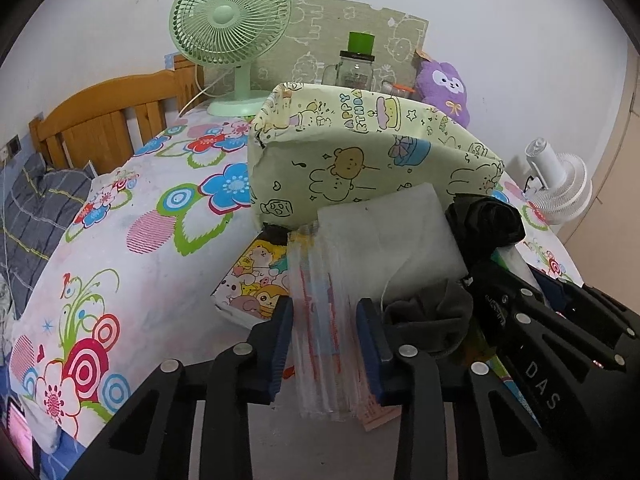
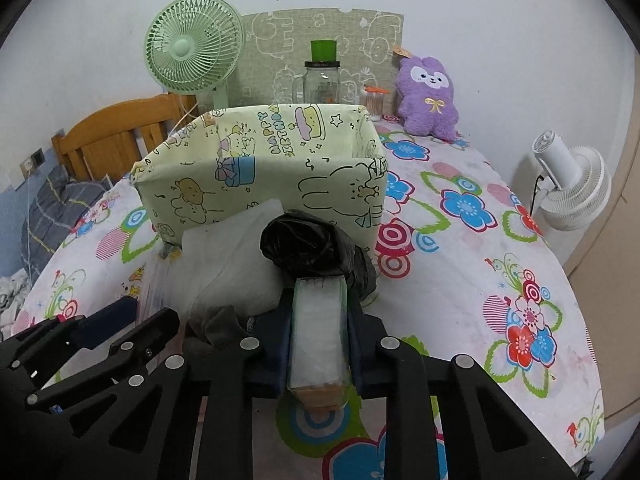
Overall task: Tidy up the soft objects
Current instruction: 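Grasp the white-and-green small box with the right tool while the left tool grasps the clear straw bag, then lift both held items and carry them over the cartoon-print fabric box, then open the right tool to drop the small box inside while the left tool releases the straw bag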
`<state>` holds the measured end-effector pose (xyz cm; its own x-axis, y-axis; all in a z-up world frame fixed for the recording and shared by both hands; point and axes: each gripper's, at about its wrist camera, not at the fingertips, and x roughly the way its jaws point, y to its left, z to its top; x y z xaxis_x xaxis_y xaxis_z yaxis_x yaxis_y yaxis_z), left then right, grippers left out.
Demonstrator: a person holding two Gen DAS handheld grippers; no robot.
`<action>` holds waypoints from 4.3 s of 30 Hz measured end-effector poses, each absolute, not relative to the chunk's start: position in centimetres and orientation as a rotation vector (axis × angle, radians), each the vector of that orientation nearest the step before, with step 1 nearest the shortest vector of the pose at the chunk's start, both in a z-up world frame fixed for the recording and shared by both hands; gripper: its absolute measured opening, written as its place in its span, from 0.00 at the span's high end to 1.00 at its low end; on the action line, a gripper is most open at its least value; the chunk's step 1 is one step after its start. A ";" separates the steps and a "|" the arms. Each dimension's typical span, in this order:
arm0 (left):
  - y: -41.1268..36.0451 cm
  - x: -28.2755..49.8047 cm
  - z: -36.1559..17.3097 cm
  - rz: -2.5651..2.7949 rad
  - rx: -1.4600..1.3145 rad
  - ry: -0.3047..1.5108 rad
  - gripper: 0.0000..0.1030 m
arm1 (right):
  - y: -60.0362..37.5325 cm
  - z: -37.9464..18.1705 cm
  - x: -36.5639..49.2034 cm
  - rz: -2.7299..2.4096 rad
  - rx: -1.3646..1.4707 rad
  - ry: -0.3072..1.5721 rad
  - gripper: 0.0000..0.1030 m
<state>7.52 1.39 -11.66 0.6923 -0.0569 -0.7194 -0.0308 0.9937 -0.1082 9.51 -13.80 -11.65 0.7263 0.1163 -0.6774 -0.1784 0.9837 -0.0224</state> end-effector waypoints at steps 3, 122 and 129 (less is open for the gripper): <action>1.5 7.4 -11.5 -0.008 -0.126 0.803 0.79 | -13.8 -11.3 9.3 0.160 -0.084 0.731 0.76; 0.2 25.1 -6.2 0.017 -0.051 0.764 0.65 | -11.7 -4.8 26.2 0.211 0.004 0.679 0.75; 0.4 25.9 -7.4 -0.009 -0.042 0.788 0.59 | -11.4 -5.9 27.1 0.210 -0.004 0.710 0.75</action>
<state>25.91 0.44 -7.37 0.7051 -0.0237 -0.7087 -0.0079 0.9991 -0.0412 27.13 -11.36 -5.93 0.7384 0.1899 -0.6471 -0.1926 0.9790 0.0675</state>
